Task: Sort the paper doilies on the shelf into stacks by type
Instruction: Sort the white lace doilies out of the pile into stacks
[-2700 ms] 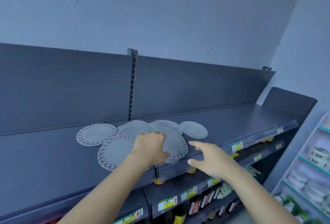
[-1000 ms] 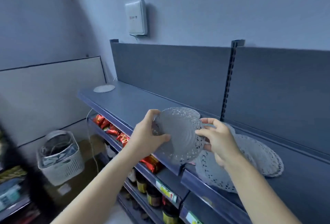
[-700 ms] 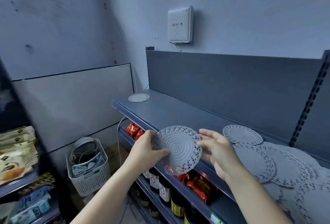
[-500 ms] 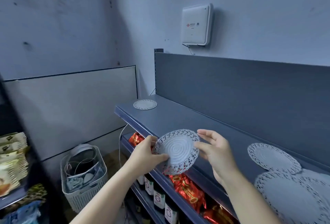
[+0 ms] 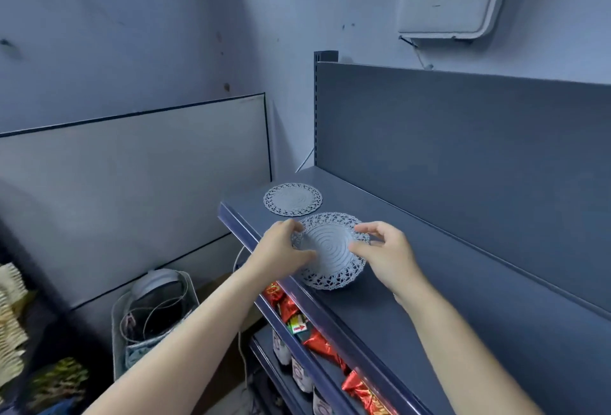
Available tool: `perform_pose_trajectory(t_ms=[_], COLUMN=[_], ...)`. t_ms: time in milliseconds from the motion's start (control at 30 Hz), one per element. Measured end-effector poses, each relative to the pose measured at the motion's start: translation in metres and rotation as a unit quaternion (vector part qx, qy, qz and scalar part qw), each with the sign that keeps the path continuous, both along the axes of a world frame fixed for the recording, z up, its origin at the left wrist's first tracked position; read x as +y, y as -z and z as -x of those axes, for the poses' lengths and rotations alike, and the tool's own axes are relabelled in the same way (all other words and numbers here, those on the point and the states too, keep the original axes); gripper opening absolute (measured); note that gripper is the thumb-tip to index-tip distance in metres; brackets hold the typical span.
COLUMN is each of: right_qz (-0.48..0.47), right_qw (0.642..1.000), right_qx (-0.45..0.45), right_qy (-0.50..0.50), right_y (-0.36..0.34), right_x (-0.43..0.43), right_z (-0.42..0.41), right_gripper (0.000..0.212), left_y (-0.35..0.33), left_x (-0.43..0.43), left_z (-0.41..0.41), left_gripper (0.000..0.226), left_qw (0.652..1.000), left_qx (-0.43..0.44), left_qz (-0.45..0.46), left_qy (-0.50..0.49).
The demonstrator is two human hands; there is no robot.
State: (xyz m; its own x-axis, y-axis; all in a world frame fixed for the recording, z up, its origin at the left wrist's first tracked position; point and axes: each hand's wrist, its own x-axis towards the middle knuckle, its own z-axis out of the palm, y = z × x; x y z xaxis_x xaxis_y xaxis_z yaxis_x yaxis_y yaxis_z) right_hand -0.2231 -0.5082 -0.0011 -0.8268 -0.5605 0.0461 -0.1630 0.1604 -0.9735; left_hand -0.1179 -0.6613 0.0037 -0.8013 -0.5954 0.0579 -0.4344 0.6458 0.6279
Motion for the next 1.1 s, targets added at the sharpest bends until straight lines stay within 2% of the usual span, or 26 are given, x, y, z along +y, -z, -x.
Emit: perform_pose_trajectory(t_ms=[200, 367, 433, 500, 567, 667, 767, 900, 1100], right_qz=[-0.038, -0.088, -0.153, -0.23, -0.264, -0.301, -0.319, -0.339, -0.43], right_qw=[0.997, 0.989, 0.975, 0.954, 0.936, 0.912, 0.91, 0.896, 0.835], right_qx=[0.061, 0.115, 0.16, 0.194, 0.233, 0.278, 0.258, 0.259, 0.253], right_qy=[0.04, 0.028, 0.009, -0.011, 0.005, 0.031, 0.062, 0.123, 0.231], right_y=[-0.002, 0.003, 0.017, 0.036, 0.047, 0.043, 0.029, 0.008, -0.025], right_x=[-0.071, -0.151, -0.177, -0.192, -0.197, -0.194, -0.172, -0.114, 0.037], right_z=[0.046, 0.086, 0.097, 0.103, 0.109, 0.117, 0.123, 0.115, 0.059], right_gripper=[0.03, 0.032, 0.042, 0.043, 0.039, 0.04, 0.039, 0.037, 0.042], left_y=[0.0, 0.01, 0.02, 0.032, 0.036, 0.024, 0.008, -0.009, -0.028], left_x=[-0.072, -0.153, -0.179, -0.198, -0.211, -0.218, -0.21, -0.161, -0.001], left_z=[0.064, 0.101, 0.112, 0.12, 0.131, 0.157, 0.185, 0.213, 0.205], left_gripper=[0.046, 0.055, 0.065, 0.065, 0.057, 0.048, 0.049, 0.052, 0.057], left_qw=[0.999, 0.996, 0.969, 0.911, 0.884, 0.874, 0.88, 0.871, 0.825], left_qx=[0.016, -0.006, -0.1, -0.178, -0.169, -0.123, -0.11, -0.066, 0.018], left_qz=[0.044, 0.084, 0.211, 0.349, 0.413, 0.448, 0.424, 0.421, 0.446], left_qy=[0.017, 0.023, 0.077, 0.131, 0.137, 0.142, 0.181, 0.244, 0.348])
